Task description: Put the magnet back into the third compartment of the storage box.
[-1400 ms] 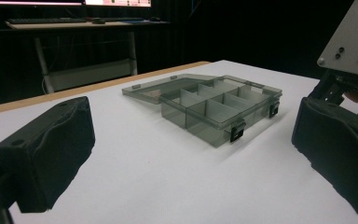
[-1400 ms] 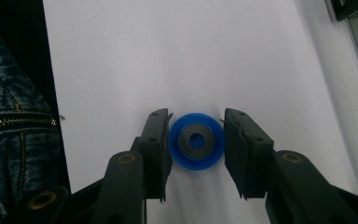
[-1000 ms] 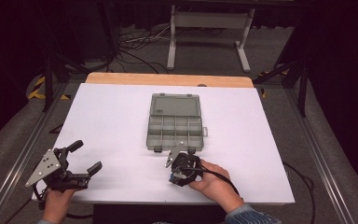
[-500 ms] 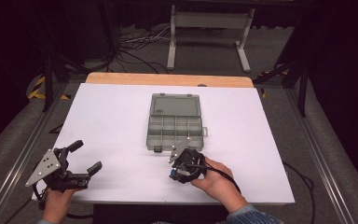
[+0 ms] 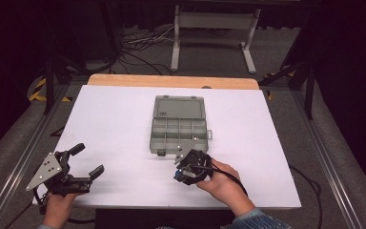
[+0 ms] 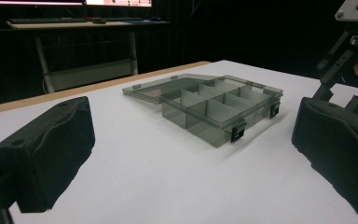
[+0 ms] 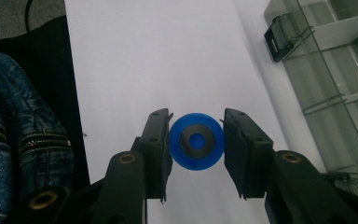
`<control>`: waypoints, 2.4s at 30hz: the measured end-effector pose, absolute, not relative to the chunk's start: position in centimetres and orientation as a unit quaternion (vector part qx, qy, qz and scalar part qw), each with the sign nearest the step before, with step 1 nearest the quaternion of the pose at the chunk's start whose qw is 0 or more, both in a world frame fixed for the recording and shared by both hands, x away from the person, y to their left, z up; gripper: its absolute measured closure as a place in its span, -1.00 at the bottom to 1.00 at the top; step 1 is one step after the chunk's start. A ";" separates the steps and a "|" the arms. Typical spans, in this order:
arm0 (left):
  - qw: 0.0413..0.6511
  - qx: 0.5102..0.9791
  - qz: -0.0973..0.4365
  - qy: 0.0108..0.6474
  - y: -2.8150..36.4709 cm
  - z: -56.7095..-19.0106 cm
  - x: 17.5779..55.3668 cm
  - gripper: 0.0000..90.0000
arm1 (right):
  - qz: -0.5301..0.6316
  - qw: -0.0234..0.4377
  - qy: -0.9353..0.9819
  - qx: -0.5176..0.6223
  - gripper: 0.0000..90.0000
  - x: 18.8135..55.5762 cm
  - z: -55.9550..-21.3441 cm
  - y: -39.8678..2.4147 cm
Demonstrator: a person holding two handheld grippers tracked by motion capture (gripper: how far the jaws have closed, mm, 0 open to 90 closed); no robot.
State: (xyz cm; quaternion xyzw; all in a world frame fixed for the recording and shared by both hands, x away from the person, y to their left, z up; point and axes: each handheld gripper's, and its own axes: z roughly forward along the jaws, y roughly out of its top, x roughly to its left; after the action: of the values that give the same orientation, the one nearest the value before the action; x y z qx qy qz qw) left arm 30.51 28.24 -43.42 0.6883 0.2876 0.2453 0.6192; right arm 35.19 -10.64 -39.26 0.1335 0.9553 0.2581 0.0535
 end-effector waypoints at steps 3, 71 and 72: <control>0.619 0.689 0.246 0.288 28.3 -43.4 30.5 -1.00 | 0.257 0.054 0.955 0.137 0.38 35.3 -39.1 -10.6; 0.617 0.690 0.243 0.290 28.3 -43.6 30.6 -0.99 | 0.276 0.113 0.926 0.232 0.38 46.5 -34.0 -12.9; 0.617 0.689 0.243 0.290 28.3 -43.6 30.6 -0.99 | 0.276 0.112 0.926 0.233 0.38 46.7 -34.1 -13.0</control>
State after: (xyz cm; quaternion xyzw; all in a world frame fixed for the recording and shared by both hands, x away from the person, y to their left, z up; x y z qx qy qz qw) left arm 30.63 28.35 -43.57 0.6895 0.2903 0.2433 0.6174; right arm 46.70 -12.96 -34.05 0.2329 0.9257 0.2764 0.1121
